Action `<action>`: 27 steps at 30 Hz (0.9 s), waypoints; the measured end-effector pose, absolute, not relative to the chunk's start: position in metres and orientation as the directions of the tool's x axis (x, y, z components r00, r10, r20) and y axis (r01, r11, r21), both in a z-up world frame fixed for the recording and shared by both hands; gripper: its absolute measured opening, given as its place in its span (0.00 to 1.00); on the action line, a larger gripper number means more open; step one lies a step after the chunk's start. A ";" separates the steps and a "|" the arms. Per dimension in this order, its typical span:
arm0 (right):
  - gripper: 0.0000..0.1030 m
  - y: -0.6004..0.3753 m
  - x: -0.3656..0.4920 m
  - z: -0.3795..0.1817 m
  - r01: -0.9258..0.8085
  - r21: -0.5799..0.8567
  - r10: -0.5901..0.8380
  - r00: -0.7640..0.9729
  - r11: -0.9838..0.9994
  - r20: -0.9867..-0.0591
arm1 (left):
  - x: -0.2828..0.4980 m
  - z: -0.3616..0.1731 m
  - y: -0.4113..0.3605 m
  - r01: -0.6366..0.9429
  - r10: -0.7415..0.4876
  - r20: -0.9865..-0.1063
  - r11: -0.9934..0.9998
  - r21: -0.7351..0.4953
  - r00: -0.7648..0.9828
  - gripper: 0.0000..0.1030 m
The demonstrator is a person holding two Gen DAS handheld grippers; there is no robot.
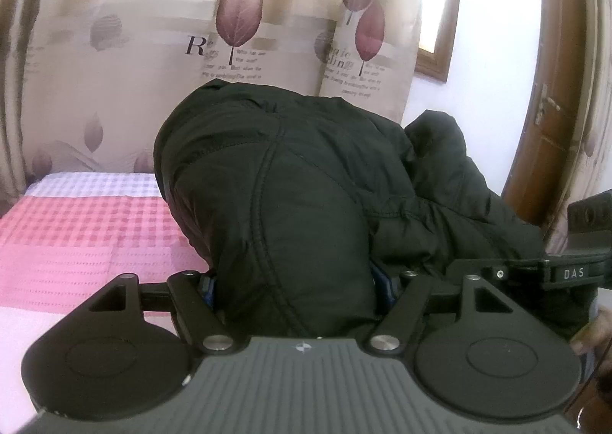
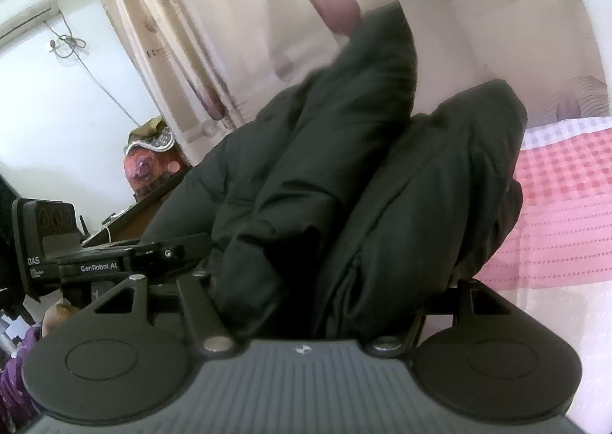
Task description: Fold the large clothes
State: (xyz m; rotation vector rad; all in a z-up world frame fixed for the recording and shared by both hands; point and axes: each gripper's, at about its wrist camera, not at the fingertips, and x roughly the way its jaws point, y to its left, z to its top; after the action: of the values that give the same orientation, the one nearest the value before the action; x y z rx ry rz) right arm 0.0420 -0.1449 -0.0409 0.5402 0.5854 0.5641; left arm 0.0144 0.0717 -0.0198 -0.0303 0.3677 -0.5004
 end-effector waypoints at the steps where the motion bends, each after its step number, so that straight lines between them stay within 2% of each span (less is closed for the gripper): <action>1: 0.64 -0.143 0.041 -0.042 -0.333 0.611 0.625 0.694 0.718 -0.358 | 0.015 -0.021 0.072 0.463 -0.474 -0.339 0.878 -0.119 0.813 0.68; 15: 0.64 -0.131 0.043 -0.071 -0.304 0.623 0.632 0.658 0.721 -0.410 | 0.032 -0.058 0.071 0.432 -0.444 -0.402 0.893 -0.125 0.801 0.67; 20: 0.64 -0.132 0.043 -0.092 -0.285 0.635 0.634 0.645 0.718 -0.427 | 0.032 -0.071 0.068 0.424 -0.426 -0.397 0.900 -0.098 0.813 0.69; 25: 0.64 -0.139 0.043 -0.112 -0.250 0.661 0.635 0.634 0.707 -0.440 | 0.032 -0.088 0.074 0.398 -0.414 -0.408 0.908 -0.127 0.814 0.81; 27: 0.67 -0.141 0.042 -0.121 -0.235 0.682 0.643 0.630 0.692 -0.435 | 0.031 -0.094 0.078 0.388 -0.414 -0.412 0.909 -0.149 0.812 0.85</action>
State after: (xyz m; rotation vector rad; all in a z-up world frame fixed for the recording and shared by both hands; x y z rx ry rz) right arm 0.0424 -0.1414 -0.1210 0.6231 0.7249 0.5416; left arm 0.0314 0.0783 -0.0943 -0.0588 0.4532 -0.4288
